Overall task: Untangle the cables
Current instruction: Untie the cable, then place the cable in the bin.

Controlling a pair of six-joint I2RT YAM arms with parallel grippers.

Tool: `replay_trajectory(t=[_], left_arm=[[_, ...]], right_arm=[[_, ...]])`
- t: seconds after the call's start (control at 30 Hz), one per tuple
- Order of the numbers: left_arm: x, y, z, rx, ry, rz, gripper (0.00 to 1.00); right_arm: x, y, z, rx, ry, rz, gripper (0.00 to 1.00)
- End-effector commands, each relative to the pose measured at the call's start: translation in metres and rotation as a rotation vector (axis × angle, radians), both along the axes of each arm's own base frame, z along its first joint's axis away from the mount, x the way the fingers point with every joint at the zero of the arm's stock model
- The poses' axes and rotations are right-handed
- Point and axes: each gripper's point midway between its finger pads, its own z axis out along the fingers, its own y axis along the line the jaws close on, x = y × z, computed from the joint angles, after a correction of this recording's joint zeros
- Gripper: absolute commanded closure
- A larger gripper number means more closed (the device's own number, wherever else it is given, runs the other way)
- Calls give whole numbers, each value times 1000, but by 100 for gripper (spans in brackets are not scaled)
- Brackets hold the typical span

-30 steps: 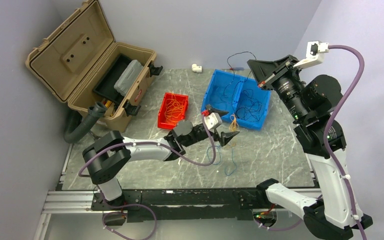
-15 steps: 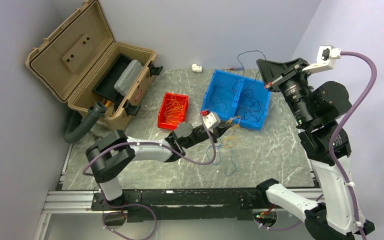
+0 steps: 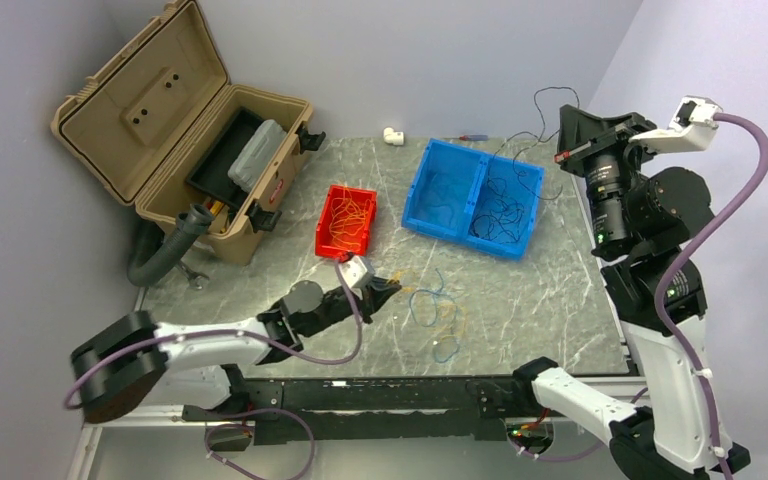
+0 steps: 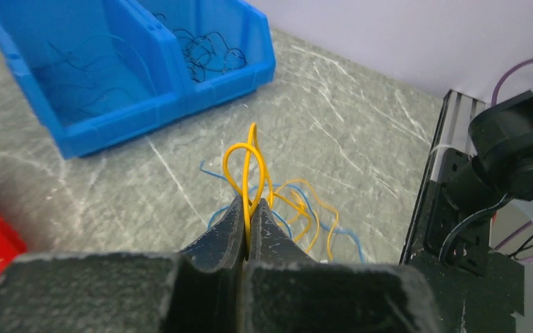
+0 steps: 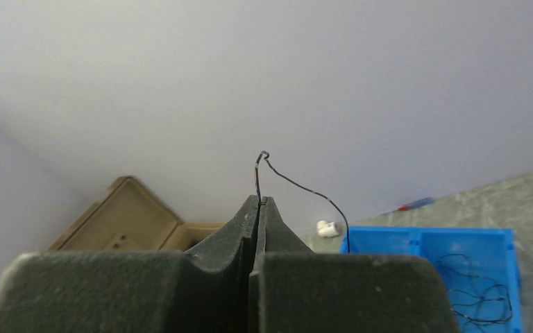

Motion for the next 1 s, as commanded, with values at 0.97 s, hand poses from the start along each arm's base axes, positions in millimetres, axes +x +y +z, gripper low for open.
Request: replay_trajectory(t=[0.97], left_arm=[[-14, 88, 54, 251, 37, 156, 100]], right_arm=[[140, -42, -192, -124, 533, -140, 100]])
